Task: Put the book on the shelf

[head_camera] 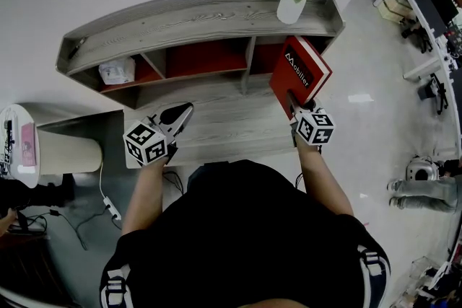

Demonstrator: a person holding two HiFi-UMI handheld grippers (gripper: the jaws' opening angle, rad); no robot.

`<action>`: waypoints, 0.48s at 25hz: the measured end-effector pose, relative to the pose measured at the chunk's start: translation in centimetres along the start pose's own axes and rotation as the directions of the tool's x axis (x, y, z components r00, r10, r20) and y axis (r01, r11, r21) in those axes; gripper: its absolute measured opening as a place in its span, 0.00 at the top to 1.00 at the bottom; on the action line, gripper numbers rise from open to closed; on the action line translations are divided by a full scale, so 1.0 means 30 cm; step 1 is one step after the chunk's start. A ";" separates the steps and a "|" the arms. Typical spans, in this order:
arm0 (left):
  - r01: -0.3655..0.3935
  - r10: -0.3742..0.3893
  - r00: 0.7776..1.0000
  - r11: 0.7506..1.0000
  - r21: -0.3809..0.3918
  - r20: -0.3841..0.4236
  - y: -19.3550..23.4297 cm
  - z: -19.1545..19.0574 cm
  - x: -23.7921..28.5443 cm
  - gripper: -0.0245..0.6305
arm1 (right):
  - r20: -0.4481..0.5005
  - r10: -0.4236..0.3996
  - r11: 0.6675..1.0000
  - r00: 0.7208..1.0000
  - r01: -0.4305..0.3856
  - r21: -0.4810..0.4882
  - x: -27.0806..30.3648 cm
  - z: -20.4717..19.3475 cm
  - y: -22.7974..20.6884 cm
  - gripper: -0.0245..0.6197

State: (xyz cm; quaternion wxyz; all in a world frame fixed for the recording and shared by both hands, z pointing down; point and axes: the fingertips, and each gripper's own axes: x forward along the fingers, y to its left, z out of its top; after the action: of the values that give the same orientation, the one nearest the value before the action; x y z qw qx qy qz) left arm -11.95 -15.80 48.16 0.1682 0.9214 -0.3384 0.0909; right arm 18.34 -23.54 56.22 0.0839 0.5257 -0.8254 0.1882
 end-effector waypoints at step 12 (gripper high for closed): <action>0.008 -0.008 1.000 1.000 -0.026 -0.009 0.083 -0.003 0.007 0.93 | -0.011 -0.013 1.000 1.000 0.013 0.000 0.073 0.009 0.007 0.70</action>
State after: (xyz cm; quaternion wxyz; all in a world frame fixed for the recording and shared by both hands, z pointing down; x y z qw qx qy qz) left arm -13.44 -17.67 48.93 0.1821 0.9201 -0.3350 0.0899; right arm 17.23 -25.41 56.66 0.0897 0.5299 -0.8214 0.1908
